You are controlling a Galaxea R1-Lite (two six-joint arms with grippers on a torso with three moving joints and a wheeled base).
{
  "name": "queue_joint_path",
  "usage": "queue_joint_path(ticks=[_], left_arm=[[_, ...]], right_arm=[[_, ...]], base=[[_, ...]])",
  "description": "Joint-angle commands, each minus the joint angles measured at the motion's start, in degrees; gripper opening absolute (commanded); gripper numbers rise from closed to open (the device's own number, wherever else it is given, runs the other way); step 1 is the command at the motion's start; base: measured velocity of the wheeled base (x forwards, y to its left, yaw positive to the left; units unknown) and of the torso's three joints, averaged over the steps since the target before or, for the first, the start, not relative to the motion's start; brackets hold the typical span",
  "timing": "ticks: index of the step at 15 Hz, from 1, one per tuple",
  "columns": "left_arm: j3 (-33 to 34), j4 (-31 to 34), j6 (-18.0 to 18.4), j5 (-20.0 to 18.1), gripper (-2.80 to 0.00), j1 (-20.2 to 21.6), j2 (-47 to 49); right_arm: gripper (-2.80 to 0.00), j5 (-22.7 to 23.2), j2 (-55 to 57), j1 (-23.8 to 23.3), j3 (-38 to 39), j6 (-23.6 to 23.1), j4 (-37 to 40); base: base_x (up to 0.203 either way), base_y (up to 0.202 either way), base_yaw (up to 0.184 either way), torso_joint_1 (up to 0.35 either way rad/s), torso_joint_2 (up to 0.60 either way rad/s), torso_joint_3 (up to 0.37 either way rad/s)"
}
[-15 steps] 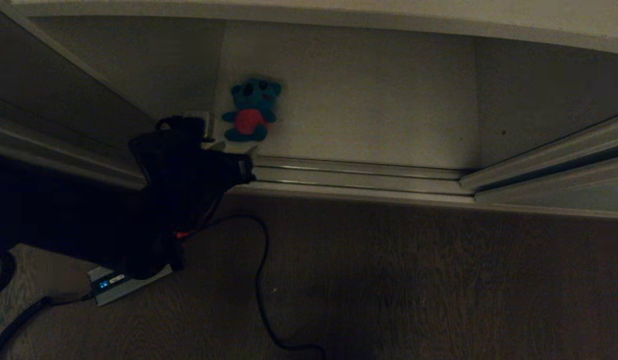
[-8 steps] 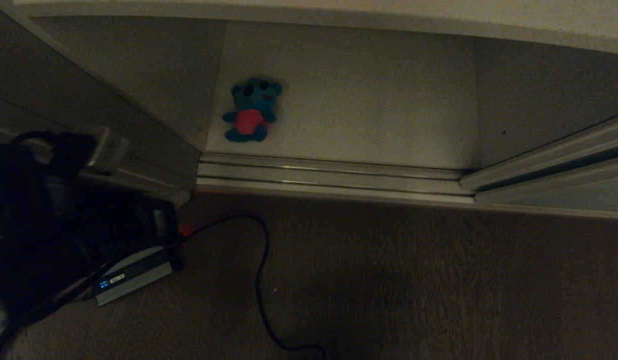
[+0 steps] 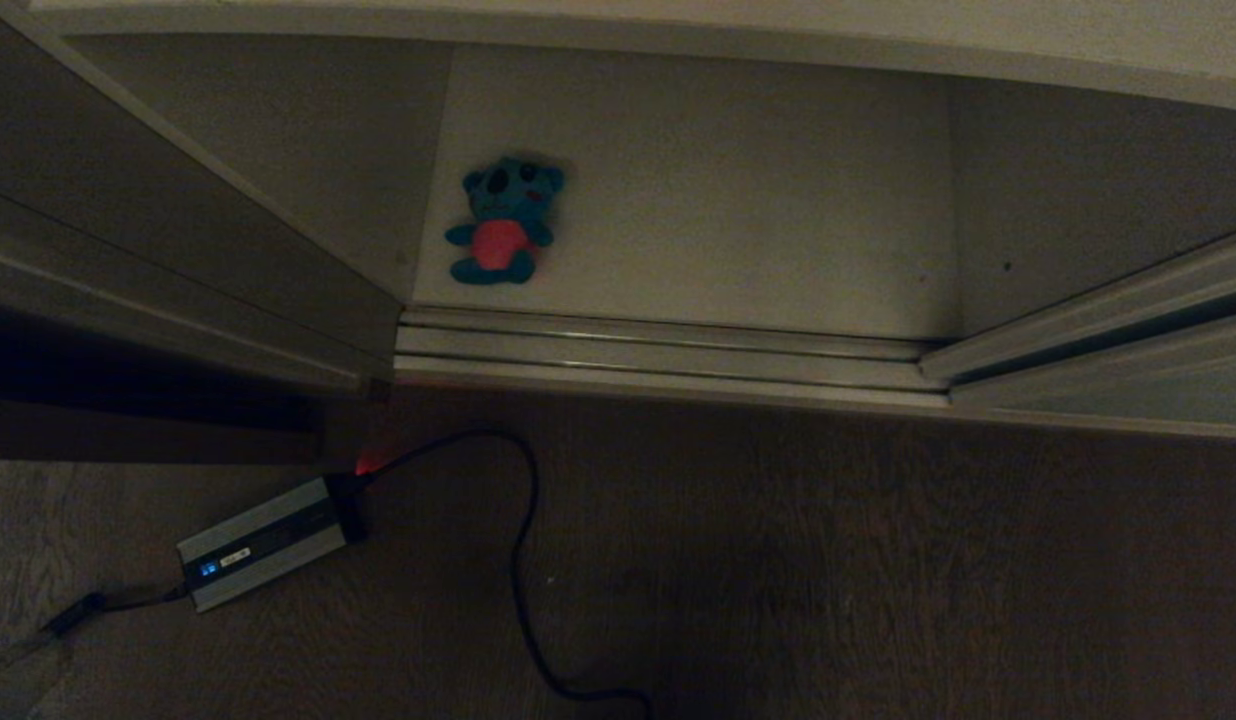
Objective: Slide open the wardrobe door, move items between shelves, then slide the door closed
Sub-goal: Place the blue doll on the lower shelf, then place the pink doll on the lower shelf
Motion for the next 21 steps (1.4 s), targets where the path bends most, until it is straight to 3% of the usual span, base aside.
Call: queue_joint_path(ticks=[1,7,21], left_arm=[[6.5,2.0,0.4,-1.7,-2.80,3.2,-13.0],[18.8,2.6,1.3,2.4,-2.80,3.1,-25.1],[19.1,2.5,2.3,2.8,-2.80,3.1,-25.2]], right_arm=[[-2.80,0.0,-0.1,0.0,0.3,0.0,0.0],[-2.80,0.0,-0.1,0.0,0.3,0.0,0.1],[-2.80,0.0,-0.1,0.0,0.3,0.0,0.0]], base=[[0.000,0.000,0.000,0.000,0.00,0.000],[0.000,0.000,0.000,0.000,0.00,0.000],[0.000,0.000,0.000,0.003,0.00,0.167]])
